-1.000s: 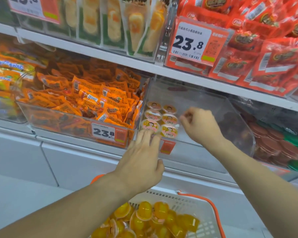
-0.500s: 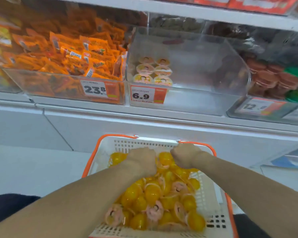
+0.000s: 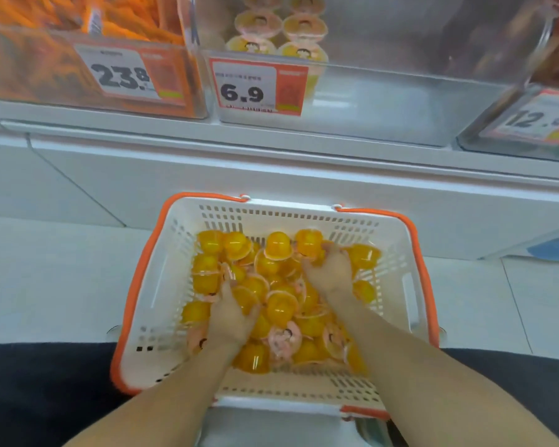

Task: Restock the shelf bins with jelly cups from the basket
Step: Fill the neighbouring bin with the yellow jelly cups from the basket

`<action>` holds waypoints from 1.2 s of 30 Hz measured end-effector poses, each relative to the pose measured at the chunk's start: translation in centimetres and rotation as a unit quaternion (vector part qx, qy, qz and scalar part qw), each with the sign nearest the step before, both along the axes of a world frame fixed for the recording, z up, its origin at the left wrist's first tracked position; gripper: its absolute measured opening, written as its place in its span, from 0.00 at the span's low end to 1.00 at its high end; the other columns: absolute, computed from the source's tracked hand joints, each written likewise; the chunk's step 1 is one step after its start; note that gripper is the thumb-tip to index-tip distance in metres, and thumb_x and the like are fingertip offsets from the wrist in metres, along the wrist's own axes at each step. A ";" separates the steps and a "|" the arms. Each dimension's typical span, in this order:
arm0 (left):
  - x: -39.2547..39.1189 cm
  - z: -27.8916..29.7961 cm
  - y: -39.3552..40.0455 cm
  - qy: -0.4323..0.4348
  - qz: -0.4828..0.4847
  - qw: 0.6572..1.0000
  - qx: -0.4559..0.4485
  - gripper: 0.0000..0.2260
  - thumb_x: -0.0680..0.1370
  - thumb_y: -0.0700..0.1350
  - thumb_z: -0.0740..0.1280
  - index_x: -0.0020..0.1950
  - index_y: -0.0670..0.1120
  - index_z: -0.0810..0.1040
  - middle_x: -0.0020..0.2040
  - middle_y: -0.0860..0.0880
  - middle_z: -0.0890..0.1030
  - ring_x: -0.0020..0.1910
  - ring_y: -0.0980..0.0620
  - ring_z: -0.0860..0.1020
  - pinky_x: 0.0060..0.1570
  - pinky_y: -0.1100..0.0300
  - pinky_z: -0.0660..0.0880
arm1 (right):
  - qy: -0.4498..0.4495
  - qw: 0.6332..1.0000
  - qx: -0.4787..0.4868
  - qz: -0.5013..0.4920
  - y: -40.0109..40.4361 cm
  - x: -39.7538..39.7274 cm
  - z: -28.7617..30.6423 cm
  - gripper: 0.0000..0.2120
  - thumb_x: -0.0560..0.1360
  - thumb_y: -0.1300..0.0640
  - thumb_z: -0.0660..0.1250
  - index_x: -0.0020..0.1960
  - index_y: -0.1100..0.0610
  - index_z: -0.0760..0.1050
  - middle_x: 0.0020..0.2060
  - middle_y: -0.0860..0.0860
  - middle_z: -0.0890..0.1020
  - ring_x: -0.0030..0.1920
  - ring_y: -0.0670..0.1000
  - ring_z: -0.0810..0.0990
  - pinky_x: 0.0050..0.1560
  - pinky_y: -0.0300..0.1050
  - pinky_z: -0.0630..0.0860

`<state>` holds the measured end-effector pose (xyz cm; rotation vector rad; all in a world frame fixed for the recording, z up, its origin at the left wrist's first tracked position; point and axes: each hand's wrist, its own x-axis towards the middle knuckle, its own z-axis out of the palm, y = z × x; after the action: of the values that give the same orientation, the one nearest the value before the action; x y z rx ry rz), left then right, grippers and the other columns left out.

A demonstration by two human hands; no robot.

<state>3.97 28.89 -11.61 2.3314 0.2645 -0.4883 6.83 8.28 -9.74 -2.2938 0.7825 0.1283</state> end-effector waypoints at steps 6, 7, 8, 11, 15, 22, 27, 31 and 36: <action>1.6 0.2 0.3 0.043 0.036 0.998 0.002 0.28 0.68 0.51 0.79 0.63 0.45 0.73 0.58 0.44 0.80 0.57 0.43 0.78 0.53 0.53 0.74 | 0.037 0.996 0.025 -0.080 0.1 2.8 -0.8 0.31 0.67 0.38 0.72 0.62 0.56 0.72 0.53 0.55 0.82 0.59 0.59 0.78 0.55 0.57 0.80; 1.7 0.4 0.4 0.056 0.057 0.997 -0.011 0.26 0.68 0.52 0.79 0.61 0.46 0.75 0.57 0.45 0.81 0.55 0.44 0.79 0.52 0.54 0.75 | 0.031 0.995 0.020 -0.091 0.3 3.1 -1.2 0.32 0.66 0.36 0.72 0.61 0.56 0.72 0.52 0.54 0.82 0.58 0.59 0.78 0.54 0.57 0.80; 2.0 0.6 0.6 0.078 0.091 0.992 -0.036 0.24 0.68 0.53 0.79 0.59 0.46 0.76 0.57 0.45 0.81 0.53 0.45 0.79 0.51 0.54 0.76 | 0.032 0.995 0.014 -0.098 0.5 3.4 -1.4 0.34 0.64 0.34 0.72 0.60 0.55 0.72 0.52 0.54 0.81 0.57 0.59 0.78 0.53 0.57 0.80; 2.9 1.8 1.5 0.279 0.189 0.898 -0.282 0.27 0.69 0.57 0.77 0.64 0.46 0.78 0.57 0.44 0.83 0.48 0.46 0.82 0.45 0.53 0.81 | 0.043 0.992 0.004 -0.122 1.3 3.8 -1.9 0.34 0.66 0.35 0.75 0.60 0.55 0.69 0.55 0.55 0.80 0.59 0.60 0.77 0.56 0.58 0.79; 3.8 4.5 3.3 0.414 0.155 0.710 -0.548 0.22 0.78 0.53 0.64 0.66 0.40 0.75 0.53 0.37 0.78 0.38 0.43 0.77 0.30 0.58 0.70 | 0.038 0.985 0.032 -0.165 1.7 3.9 -2.4 0.32 0.68 0.40 0.76 0.63 0.56 0.70 0.59 0.56 0.80 0.61 0.61 0.76 0.60 0.59 0.77; 5.1 5.8 2.6 0.401 0.218 0.672 -0.583 0.25 0.73 0.61 0.65 0.58 0.41 0.82 0.57 0.38 0.80 0.53 0.39 0.78 0.56 0.44 0.73 | -0.056 0.935 0.230 -0.263 3.3 3.0 0.3 0.28 0.70 0.46 0.77 0.64 0.56 0.74 0.52 0.52 0.79 0.56 0.55 0.79 0.60 0.51 0.76; 5.2 8.4 0.8 0.379 0.205 0.723 -0.540 0.20 0.72 0.57 0.68 0.46 0.39 0.82 0.39 0.41 0.79 0.35 0.44 0.77 0.36 0.55 0.76 | -0.108 0.800 0.534 -0.251 3.7 3.0 5.5 0.13 0.69 0.53 0.74 0.51 0.56 0.78 0.42 0.53 0.79 0.39 0.49 0.76 0.35 0.43 0.70; 6.6 11.5 0.4 0.376 0.155 0.679 -0.611 0.28 0.76 0.60 0.65 0.61 0.37 0.79 0.41 0.40 0.77 0.33 0.42 0.77 0.30 0.55 0.76 | -0.137 0.706 0.692 -0.068 4.2 3.0 9.5 0.23 0.64 0.61 0.74 0.58 0.58 0.74 0.48 0.56 0.81 0.41 0.52 0.79 0.41 0.45 0.71; 8.5 17.2 1.1 0.348 0.035 0.682 -0.643 0.33 0.68 0.68 0.72 0.57 0.41 0.80 0.39 0.42 0.77 0.33 0.45 0.76 0.34 0.54 0.76 | -0.197 0.730 0.649 0.082 5.8 3.1 15.2 0.34 0.63 0.74 0.69 0.67 0.58 0.69 0.52 0.59 0.81 0.46 0.57 0.81 0.39 0.46 0.78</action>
<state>12.52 30.02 5.57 0.6740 0.2275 -1.0681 9.96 14.11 5.47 -0.9441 0.0971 0.1790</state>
